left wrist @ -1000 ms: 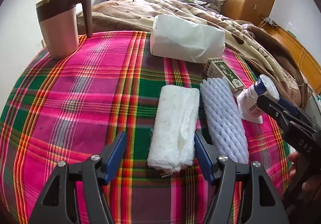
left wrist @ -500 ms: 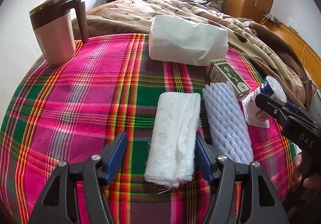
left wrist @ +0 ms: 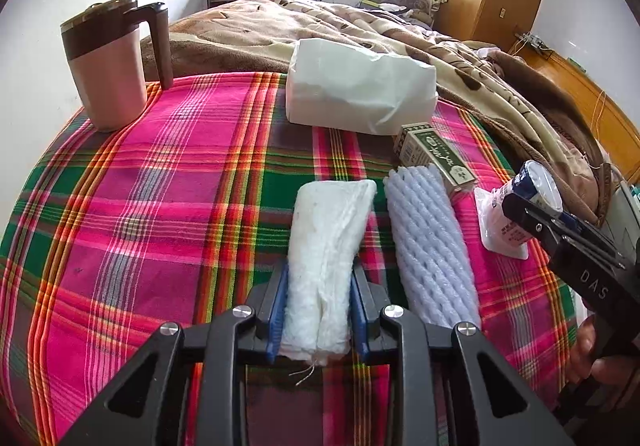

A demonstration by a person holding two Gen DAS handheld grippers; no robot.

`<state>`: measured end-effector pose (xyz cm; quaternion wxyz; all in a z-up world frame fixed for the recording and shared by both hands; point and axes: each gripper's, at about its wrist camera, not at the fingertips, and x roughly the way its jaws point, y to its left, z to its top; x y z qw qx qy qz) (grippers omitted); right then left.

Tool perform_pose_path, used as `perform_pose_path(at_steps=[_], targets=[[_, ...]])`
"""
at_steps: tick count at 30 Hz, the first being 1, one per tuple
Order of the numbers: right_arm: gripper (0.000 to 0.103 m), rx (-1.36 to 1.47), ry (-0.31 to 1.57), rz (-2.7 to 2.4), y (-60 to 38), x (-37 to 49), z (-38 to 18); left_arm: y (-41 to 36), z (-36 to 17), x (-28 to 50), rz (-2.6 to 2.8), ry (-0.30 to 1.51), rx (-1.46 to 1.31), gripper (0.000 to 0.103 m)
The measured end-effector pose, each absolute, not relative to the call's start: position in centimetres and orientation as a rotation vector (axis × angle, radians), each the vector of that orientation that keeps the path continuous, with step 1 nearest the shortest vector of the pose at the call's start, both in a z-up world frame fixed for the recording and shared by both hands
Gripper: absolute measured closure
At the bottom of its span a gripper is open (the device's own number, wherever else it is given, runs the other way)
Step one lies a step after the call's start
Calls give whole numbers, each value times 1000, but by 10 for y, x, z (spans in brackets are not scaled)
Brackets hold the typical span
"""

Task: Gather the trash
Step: 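Grasp the white cloth roll with the left gripper while the right approaches the white cup, then lift the white cloth roll with the left gripper while the right grasps the white cup, then carry the cloth roll and white cup over the white bin with both grippers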

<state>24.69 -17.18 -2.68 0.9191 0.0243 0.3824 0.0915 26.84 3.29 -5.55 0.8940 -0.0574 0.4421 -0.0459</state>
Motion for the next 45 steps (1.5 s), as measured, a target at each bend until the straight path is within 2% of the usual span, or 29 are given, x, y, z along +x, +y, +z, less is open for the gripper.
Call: perform_pose_path(at_steps=[19,45], targets=[[51,106,708,202,-189,192,2,13,-5,209,-159,801,-128,74],[51,176,595,25,-267,110,35,-88,43,138,-420,674,-46,74]])
